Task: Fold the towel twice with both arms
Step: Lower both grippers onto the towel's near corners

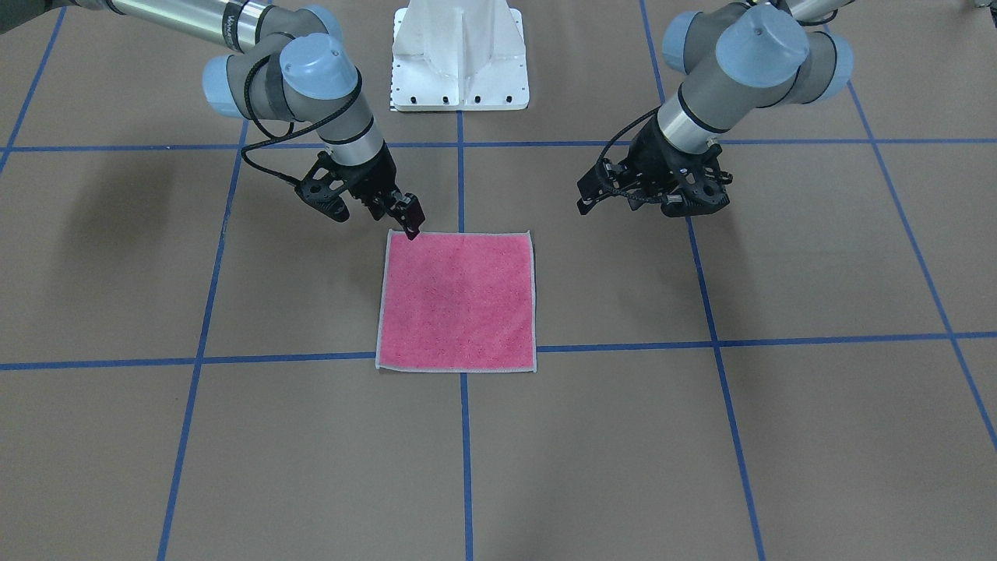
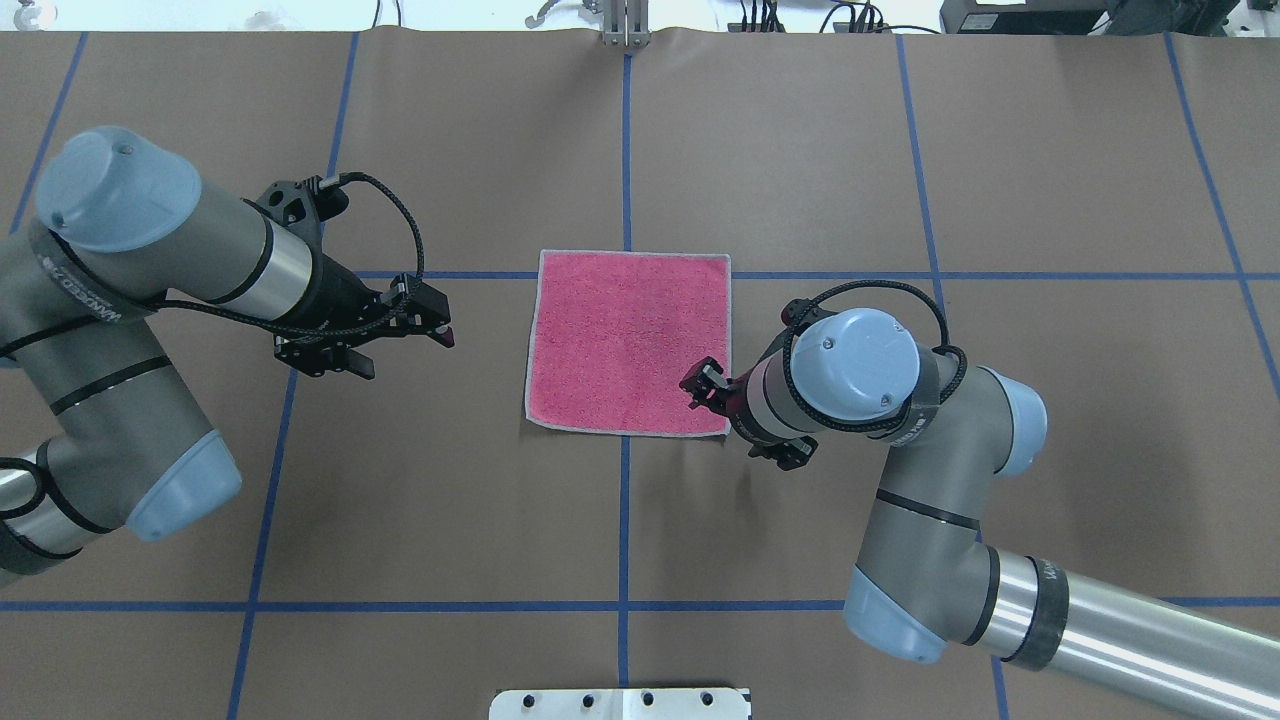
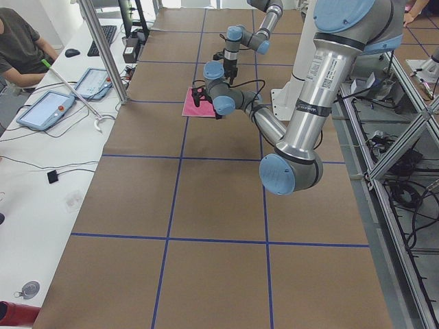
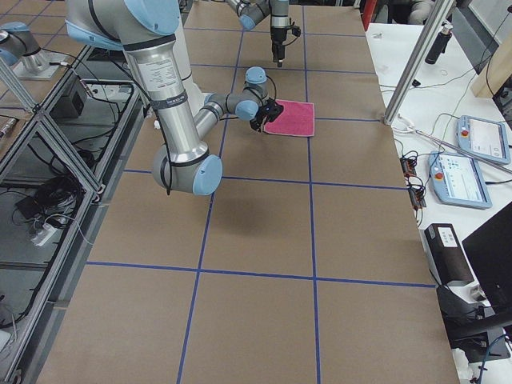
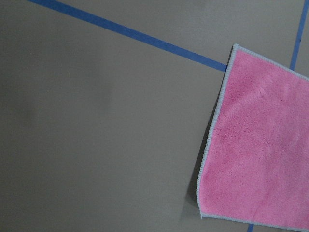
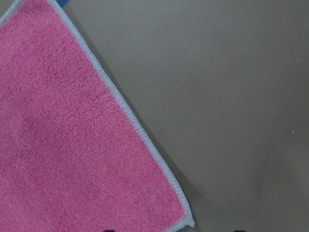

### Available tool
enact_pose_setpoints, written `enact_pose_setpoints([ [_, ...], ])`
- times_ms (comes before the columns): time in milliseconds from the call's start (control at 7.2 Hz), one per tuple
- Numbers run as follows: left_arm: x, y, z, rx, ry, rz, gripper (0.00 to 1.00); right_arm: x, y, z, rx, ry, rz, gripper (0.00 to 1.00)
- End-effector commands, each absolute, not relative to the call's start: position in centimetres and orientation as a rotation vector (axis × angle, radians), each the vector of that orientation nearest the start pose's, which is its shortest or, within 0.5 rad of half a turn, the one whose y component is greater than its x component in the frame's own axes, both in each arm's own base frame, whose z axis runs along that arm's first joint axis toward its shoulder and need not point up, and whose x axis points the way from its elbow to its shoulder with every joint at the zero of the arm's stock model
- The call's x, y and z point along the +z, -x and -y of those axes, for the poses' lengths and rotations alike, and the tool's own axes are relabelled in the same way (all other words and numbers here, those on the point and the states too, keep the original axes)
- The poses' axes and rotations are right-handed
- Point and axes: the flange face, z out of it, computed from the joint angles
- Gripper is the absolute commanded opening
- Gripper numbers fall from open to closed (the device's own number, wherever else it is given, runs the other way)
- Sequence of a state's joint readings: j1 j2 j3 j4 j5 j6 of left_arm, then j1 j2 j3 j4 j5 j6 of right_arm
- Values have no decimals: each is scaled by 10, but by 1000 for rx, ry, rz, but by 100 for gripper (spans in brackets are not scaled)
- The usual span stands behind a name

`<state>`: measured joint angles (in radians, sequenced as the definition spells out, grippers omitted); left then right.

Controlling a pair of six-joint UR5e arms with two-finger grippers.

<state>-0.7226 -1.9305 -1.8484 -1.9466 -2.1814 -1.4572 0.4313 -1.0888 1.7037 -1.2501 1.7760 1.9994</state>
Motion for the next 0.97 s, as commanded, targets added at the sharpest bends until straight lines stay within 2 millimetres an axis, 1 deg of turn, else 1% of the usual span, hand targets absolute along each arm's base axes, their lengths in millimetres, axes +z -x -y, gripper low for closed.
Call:
enact_pose_setpoints([
  [0,286,-390,446,-235,111,-1119,100,293,552,376,705,183,946,77],
  [139,285,-390,446,-234,110,-1120,100,293,552,376,707,184,946,75],
  [278,285,-390,446,-233,112,-1121,100,299,552,377,706,181,935,70],
  [417,284,-391,446,-234,112,-1120,100,297,551,377,709,181,938,65],
  [556,284,-391,446,-233,112,-1121,100,298,552,377,710,183,936,55],
  [695,284,-391,446,-233,112,-1121,100,299,552,377,711,184,935,37],
  [834,284,-391,446,-234,114,-1121,100,301,551,377,711,182,932,29],
])
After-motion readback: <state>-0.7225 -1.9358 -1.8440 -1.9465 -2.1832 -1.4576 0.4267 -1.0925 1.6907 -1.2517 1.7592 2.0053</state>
